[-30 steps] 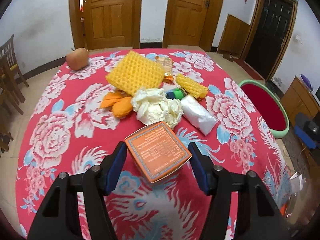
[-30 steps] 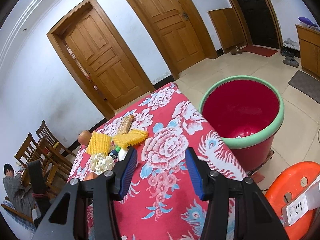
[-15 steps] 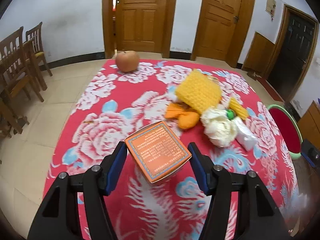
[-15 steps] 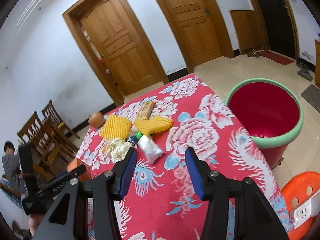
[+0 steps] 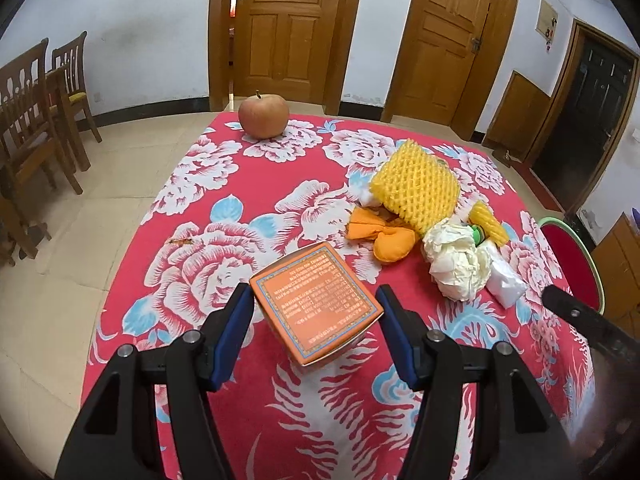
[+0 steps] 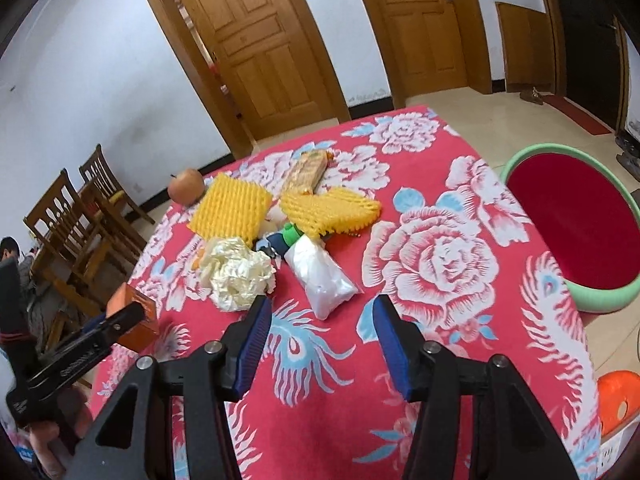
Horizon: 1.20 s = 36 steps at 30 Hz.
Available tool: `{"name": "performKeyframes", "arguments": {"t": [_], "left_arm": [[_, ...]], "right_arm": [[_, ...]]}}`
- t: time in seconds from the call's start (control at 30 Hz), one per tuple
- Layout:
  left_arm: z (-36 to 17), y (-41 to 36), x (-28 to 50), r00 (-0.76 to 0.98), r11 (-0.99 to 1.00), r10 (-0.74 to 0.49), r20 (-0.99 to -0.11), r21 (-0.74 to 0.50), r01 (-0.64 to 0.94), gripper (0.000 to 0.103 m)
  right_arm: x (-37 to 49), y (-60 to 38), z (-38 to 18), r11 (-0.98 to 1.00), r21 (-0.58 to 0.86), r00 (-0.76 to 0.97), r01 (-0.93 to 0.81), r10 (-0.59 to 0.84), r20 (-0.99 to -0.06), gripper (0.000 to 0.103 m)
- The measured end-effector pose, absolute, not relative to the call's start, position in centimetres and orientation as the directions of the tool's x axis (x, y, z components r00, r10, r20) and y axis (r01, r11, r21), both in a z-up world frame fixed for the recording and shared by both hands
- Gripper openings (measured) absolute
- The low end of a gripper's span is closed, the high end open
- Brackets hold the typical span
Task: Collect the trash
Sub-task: 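Grasp the clear plastic bag with the right gripper while the left holds the carton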
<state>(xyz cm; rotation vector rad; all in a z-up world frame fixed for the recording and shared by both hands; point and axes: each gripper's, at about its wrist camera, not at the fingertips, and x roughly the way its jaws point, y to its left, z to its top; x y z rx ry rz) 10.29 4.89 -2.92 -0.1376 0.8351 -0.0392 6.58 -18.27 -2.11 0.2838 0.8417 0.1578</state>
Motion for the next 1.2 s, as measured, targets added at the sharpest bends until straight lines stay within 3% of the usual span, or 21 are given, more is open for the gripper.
{"name": "performKeyframes", "arguments": {"t": [0.5,0.87,1.0,1.2], "left_arm": [[-3.1,4.1,12.0,0.656,0.989,-0.113,-0.747,-0.149,0.000,0.063],[-4.0,5.0,13.1,0.636,0.988,-0.097,-0.766,-0.149,-0.029,0.063],[-4.0,5.2,13.2,0.638,0.987,-0.099,-0.763,-0.156,-0.034,0.063],[-3.6,5.1,12.7,0.651,0.987,-0.098,-0.753,-0.159,-0.036,0.063]], "right_arm": [[10.1,-17.1,-4.5,0.973,0.229,0.623,-0.036,0.201,-0.756,0.058],[10.5,-17.2,-5.7,0.966,0.256,0.611,-0.019,0.214,-0.762,0.057],[10.5,-17.2,-5.7,0.969,0.247,0.614,-0.014,0.203,-0.763,0.042],[9.5,-17.2,-5.7,0.962,0.272,0.602,-0.029,0.234,-0.764,0.039]]}}
